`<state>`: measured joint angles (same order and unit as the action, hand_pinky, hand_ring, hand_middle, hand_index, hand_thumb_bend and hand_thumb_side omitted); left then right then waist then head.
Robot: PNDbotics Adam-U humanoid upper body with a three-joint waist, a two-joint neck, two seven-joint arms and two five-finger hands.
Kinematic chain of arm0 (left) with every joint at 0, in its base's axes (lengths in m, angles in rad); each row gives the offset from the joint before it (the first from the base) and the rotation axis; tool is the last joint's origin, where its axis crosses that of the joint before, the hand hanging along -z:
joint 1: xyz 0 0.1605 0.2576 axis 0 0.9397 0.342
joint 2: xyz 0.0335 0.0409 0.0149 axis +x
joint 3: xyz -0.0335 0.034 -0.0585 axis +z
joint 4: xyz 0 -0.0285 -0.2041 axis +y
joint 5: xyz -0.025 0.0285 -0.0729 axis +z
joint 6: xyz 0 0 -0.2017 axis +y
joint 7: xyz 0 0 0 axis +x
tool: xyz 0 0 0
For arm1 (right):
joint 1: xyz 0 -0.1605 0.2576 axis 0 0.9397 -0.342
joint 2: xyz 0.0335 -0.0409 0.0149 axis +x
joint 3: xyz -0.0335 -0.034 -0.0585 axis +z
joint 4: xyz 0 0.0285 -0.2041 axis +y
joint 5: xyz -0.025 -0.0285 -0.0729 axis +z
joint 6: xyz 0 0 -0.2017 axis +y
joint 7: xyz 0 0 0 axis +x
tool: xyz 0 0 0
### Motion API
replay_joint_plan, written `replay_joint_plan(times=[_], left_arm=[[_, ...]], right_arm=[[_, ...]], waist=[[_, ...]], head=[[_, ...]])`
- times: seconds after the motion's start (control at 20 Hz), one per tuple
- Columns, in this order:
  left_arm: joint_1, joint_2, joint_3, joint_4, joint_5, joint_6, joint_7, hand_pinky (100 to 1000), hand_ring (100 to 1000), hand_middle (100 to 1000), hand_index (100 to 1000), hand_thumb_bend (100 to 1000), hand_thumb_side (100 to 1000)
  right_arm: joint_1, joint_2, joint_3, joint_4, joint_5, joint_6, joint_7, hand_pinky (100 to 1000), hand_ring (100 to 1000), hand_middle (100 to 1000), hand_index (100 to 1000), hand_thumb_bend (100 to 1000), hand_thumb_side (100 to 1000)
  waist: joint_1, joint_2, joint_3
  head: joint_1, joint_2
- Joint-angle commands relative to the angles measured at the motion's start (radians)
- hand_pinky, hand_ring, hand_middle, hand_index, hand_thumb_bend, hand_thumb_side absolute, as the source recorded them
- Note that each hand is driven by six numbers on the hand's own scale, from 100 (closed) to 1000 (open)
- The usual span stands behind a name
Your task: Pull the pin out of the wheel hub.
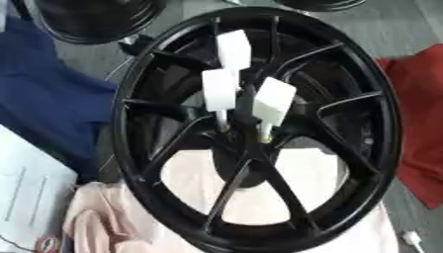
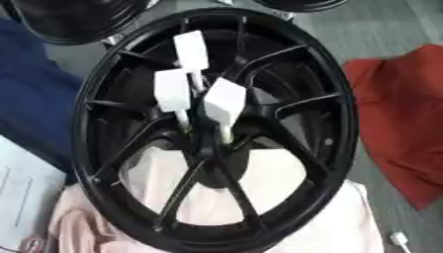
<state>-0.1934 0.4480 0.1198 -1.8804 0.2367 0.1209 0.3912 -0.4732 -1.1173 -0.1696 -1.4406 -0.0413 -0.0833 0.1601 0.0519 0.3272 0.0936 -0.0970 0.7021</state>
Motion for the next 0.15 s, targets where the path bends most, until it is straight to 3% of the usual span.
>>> replay_joint_plan(times=[0.05, 0.15], left_arm=[[-0.011, 0.026, 0.001, -0.026, -0.004, -0.001, -0.005, 716, 713, 629, 726, 664, 486], [-0.014, 0.025, 0.0, -0.026, -0.005, -0.001, -0.007, 715, 713, 629, 726, 664, 486]], right_arm=[[-0.047, 0.003, 0.04, -0.064, -0.046, 0.042, 0.022, 762, 731, 683, 727, 198, 502], [-0.077, 0.034, 0.067, -0.08, -0.066, 0.071, 0.034, 758, 727, 676, 721, 179, 508]], waist=[[-0.006, -0.028, 0.003], [-0.006, -0.028, 0.006]], head=[[-0.006, -0.005], [-0.007, -0.006]])
